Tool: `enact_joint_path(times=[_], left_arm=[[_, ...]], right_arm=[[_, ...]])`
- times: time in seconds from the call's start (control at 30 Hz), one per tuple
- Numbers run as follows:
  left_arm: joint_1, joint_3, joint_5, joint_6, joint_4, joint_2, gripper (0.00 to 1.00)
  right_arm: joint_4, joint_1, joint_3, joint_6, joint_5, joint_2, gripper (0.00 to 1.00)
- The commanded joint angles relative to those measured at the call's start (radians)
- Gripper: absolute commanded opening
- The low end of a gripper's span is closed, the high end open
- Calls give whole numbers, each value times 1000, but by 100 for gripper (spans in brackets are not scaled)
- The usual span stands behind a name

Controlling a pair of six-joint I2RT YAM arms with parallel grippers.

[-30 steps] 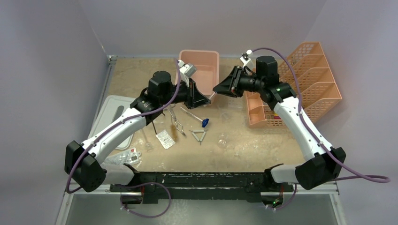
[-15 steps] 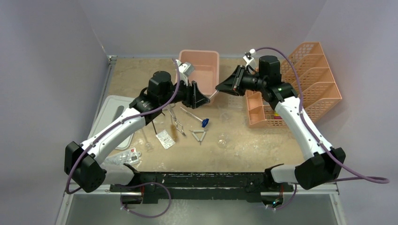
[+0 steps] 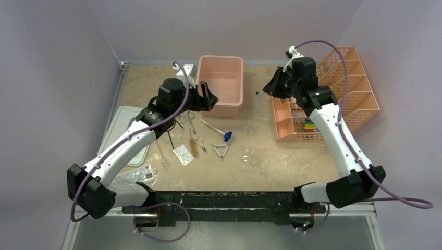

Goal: Organize the chemistry lab equipment

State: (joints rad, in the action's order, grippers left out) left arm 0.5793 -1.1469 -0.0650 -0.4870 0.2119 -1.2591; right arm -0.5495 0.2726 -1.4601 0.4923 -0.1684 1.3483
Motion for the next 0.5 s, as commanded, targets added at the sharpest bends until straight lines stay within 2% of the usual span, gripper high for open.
enact_joint_path(times=[0.0,0.13,0.37,0.47], left_arm=[[-56,-50,61,-59,15,20,72],[-137,-55,74,-123,56,34,72],[-233,-50,271,-153,202,67,72],[-305,-41,314,-180,264,61,72]], right_arm=[[53,-6,23,-165,311,0,14],[196,-1,90,-213,378,31,14],[396,68,177,-207,474,117,13],[465,95,203,-187,522,148,13]])
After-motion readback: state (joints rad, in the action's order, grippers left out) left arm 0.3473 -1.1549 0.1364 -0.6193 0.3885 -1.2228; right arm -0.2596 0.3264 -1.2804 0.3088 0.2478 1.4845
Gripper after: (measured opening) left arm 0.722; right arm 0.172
